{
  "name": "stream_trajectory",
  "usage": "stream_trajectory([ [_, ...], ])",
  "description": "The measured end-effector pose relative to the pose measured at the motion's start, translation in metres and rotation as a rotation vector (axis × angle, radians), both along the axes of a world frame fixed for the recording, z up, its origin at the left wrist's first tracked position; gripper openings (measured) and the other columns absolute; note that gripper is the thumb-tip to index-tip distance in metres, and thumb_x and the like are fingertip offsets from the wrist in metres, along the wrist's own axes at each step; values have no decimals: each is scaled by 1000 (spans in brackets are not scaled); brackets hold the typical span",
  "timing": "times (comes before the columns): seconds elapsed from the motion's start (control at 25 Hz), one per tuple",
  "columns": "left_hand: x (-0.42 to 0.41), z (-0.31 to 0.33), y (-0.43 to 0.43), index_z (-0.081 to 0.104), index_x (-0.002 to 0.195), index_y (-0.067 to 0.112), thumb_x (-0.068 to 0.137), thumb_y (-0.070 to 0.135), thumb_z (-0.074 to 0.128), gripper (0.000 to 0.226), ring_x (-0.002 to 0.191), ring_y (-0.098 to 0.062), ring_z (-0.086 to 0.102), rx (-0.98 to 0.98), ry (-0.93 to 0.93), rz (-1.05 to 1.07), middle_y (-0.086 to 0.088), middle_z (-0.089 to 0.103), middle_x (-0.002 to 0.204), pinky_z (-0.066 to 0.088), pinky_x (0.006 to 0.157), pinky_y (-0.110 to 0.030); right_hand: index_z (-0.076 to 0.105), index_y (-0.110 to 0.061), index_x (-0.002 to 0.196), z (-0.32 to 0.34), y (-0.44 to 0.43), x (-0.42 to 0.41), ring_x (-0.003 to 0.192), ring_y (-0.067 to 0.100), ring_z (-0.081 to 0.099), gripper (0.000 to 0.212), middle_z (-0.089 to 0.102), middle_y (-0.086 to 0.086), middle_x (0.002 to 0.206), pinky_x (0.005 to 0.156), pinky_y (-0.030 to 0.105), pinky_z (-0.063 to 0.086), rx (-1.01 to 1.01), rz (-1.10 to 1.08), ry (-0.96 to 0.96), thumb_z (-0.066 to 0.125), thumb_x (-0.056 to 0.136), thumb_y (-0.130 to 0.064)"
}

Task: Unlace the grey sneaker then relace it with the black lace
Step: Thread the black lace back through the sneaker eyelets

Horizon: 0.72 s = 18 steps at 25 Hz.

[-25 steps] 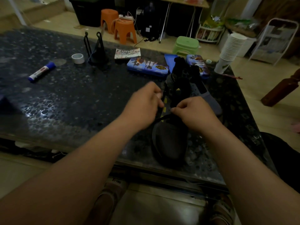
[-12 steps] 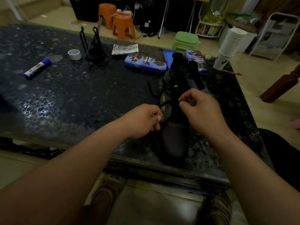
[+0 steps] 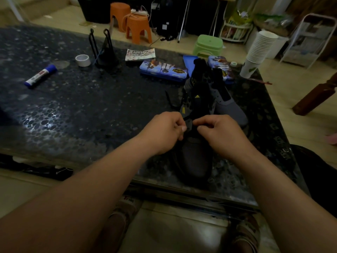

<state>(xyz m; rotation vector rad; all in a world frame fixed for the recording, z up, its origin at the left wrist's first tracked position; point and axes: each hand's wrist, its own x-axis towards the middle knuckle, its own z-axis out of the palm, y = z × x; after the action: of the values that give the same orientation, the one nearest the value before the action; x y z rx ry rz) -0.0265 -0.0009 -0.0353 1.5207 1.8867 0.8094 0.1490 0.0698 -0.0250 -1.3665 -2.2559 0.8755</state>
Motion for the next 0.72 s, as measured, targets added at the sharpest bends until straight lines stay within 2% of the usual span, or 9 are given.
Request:
stream_trajectory([
  [0.08,1,1,1,65,87,25,102,25,61,16,68,-2,65,-7,61,3,7,73,75,42,55,-19,79,-30,112,0,1,0,58,1,64,25,73,-15,81,51,18,46,4,-1,-2,64,96,-18],
  [0.16,1,1,2,65,87,24,102,25,61,16,70,-4,65,2,95,-6,7,72,76,46,59,-23,79,-31,111,-1,1,0,71,2,68,23,75,-16,89,66,25,55,18,-3,4,65,96,-20],
  [0.24,2,2,2,65,87,23,101,25,62,14,73,-8,65,29,139,-20,7,71,78,52,65,-30,79,-31,110,-3,2,-1,83,-1,68,18,75,-16,95,76,26,57,28,0,11,68,96,-25],
  [0.44,4,0,3,62,91,20,99,24,64,9,75,-14,63,110,177,-14,5,67,79,54,70,-38,81,-33,107,-8,7,-4,87,3,70,16,77,-14,93,79,31,59,19,26,-40,72,94,-30],
  [0.6,5,-5,4,61,87,22,100,31,65,16,73,-15,65,44,143,38,4,68,77,53,65,-34,80,-33,108,-8,8,-2,95,5,70,17,77,-14,100,86,38,60,39,32,-58,72,94,-33],
  [0.72,4,0,4,63,87,23,103,29,61,17,71,-12,64,16,94,-2,5,69,78,50,62,-30,80,-34,111,-6,7,-2,97,5,69,18,77,-15,103,87,39,60,45,66,-83,70,95,-34],
])
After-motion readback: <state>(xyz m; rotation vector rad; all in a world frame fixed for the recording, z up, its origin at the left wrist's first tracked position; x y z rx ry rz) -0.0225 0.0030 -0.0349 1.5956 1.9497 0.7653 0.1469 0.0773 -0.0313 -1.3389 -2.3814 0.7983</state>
